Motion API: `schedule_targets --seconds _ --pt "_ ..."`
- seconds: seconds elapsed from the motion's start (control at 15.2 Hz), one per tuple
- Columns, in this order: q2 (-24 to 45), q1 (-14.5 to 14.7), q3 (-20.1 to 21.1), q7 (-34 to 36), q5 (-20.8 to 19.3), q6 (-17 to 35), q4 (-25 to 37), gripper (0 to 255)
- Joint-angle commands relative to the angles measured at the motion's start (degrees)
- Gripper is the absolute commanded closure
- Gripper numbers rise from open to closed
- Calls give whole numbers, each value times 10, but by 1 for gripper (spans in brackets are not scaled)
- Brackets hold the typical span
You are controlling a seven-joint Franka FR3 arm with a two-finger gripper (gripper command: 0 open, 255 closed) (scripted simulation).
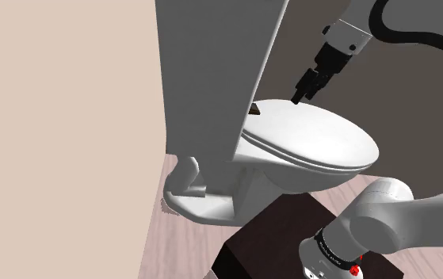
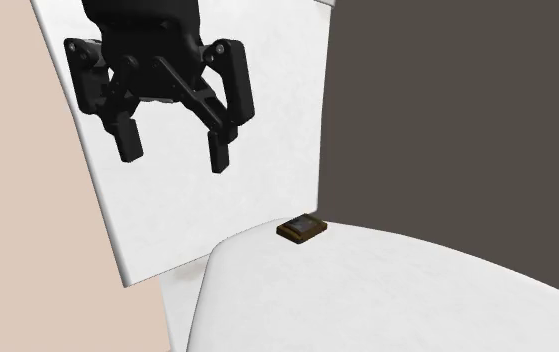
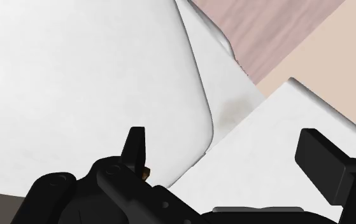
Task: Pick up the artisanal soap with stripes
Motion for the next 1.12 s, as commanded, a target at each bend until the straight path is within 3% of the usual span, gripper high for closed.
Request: schedule_targets --seconds 0.0,0.53,1.06 --pt "0 0 0 0 0 0 0 0" --pt "176 -25 -6 56 0 77 69 0" --pt "355 -46 -23 106 5 116 178 0"
